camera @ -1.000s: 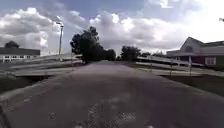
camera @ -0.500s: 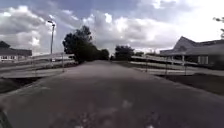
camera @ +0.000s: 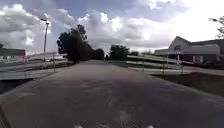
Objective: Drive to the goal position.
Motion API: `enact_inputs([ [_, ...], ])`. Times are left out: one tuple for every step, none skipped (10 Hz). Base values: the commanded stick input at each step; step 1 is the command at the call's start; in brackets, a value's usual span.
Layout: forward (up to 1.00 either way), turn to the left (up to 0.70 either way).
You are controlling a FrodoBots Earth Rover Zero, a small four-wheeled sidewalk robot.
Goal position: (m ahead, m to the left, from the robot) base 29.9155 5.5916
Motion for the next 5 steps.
enact_inputs([
  [0.70, 0.00],
  [0.70, 0.00],
  [0.70, 0.00],
  [0.70, 0.00],
  [0.70, 0.00],
])
